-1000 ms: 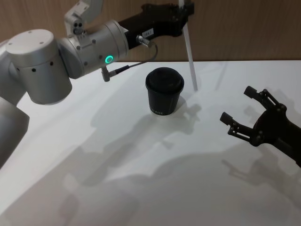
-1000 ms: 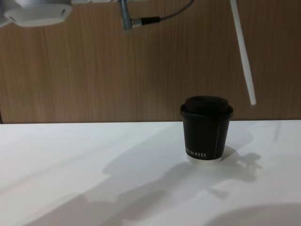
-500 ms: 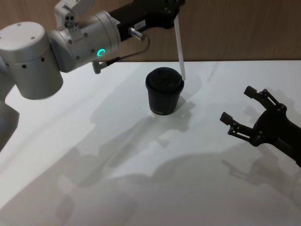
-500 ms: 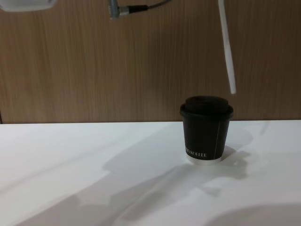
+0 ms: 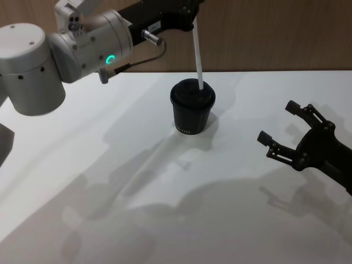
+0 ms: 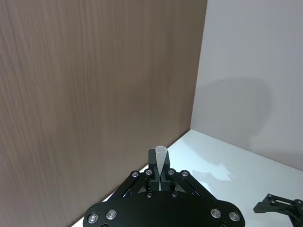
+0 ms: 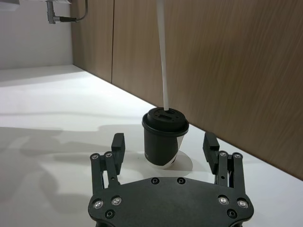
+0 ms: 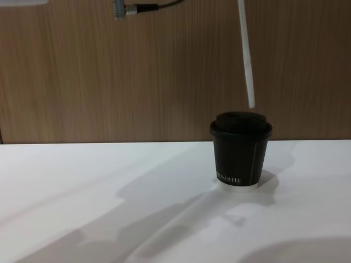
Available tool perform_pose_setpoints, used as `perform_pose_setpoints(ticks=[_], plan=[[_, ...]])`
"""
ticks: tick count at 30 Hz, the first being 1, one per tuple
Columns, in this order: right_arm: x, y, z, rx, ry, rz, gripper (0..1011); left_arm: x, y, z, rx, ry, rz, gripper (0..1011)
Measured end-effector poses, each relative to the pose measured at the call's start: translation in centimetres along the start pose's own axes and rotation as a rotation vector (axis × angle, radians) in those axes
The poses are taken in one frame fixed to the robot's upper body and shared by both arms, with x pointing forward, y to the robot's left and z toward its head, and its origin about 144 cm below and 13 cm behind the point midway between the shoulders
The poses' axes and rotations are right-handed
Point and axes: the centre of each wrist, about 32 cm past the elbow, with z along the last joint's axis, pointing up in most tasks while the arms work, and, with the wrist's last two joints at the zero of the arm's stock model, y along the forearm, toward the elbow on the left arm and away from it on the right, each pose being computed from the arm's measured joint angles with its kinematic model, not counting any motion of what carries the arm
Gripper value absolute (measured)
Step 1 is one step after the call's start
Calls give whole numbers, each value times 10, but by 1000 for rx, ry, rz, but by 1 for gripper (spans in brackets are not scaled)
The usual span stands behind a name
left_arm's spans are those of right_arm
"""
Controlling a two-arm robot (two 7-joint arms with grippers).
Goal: Pick up the straw with one hand, pass it to the other hand, and insert it into the cup.
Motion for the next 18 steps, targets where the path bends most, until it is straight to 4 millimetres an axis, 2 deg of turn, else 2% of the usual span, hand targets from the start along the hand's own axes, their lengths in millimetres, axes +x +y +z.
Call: perform_pose_setpoints(ticks=[18], plan=[[0,0,0,0,0,0,1001,0,-3,-11,2,-24,70,15]])
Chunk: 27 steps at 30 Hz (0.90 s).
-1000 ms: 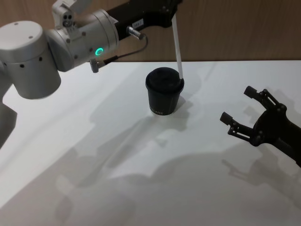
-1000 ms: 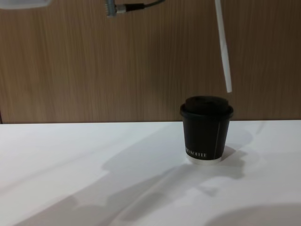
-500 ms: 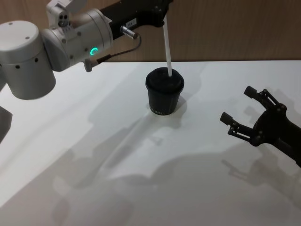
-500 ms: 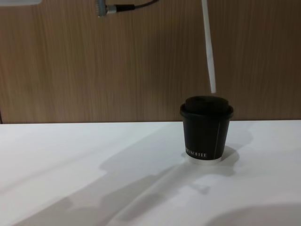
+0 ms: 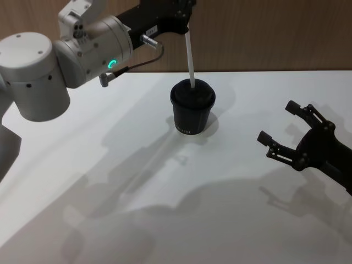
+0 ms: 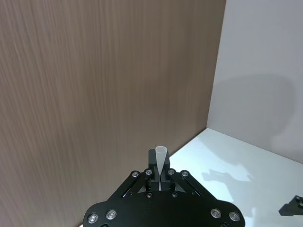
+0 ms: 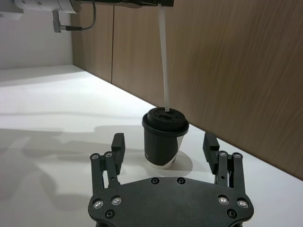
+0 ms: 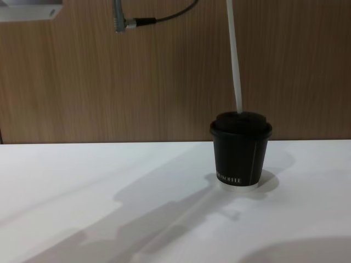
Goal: Pick up the straw with one hand, pass it to the other hand, and insert it into the cup.
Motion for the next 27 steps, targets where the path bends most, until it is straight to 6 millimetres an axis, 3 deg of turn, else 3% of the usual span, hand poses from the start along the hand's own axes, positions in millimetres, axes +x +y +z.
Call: perform_pose_setpoints(ticks=[27], plan=[[0,0,0,0,0,0,1001,3,-10,-5,34,-12,19,15]])
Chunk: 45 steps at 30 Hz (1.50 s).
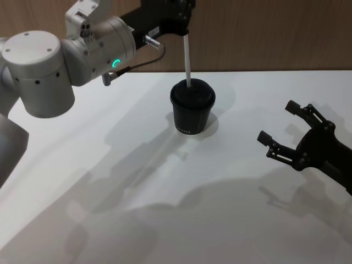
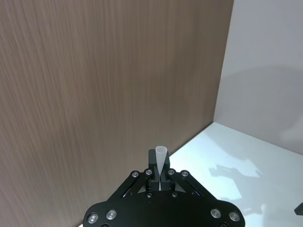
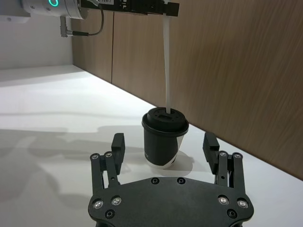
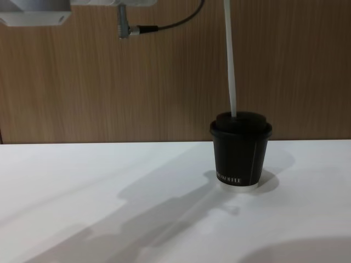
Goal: Pick up the straw with one hand, pass it to the other hand, and insert it into the cup.
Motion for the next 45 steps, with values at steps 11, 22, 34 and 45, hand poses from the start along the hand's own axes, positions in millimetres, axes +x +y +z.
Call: perform_pose_setpoints(ticks=[11,22,34,45], plan=[[0,0,0,0,0,0,1001,-2,-4,-1,38,-9,-8,15],[0,0,0,0,0,0,1001,-4,-8,-4,55,-26,2,16],[0,0,0,0,0,0,1001,-5,-10,-5,63,-34,8,310],[0,0,0,0,0,0,1001,-5,-10,-5,65,-36,10,680]])
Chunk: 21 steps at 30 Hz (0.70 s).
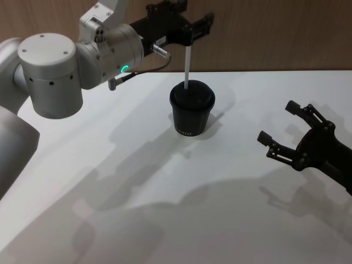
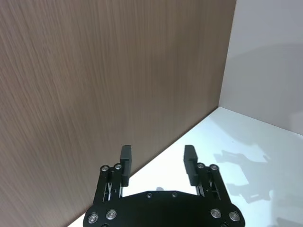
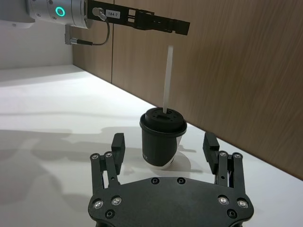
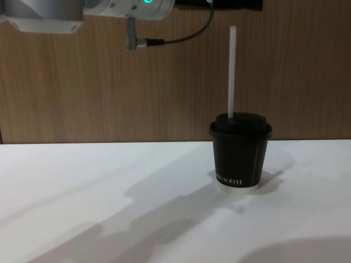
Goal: Pick up the straw with one hand, pass it to the other hand, and insert it into the cup.
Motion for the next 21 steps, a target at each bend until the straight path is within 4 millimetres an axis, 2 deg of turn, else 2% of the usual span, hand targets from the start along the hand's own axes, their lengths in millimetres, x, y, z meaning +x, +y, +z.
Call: perform_pose_setpoints(ticks=[2,5,6,9,12,21], plan=[[0,0,0,0,0,0,1001,0,0,0,0,0,-1,714],[0,2,2,2,9,-9,1001,0,1,-3,1,1,-11,839],[-1,2,2,2,13,-13,1001,0,1,-3,1,1,-16,839],[-2,6,5,7,34,-36,1001,1,3,-7,2,-1,-33,942],[-3,10,9,10,64,-68,1001,2,5,-12,4,-5,-59,1000],[-6,29,25,20,171,-179,1001,3,16,-26,31,-22,-133,1003]])
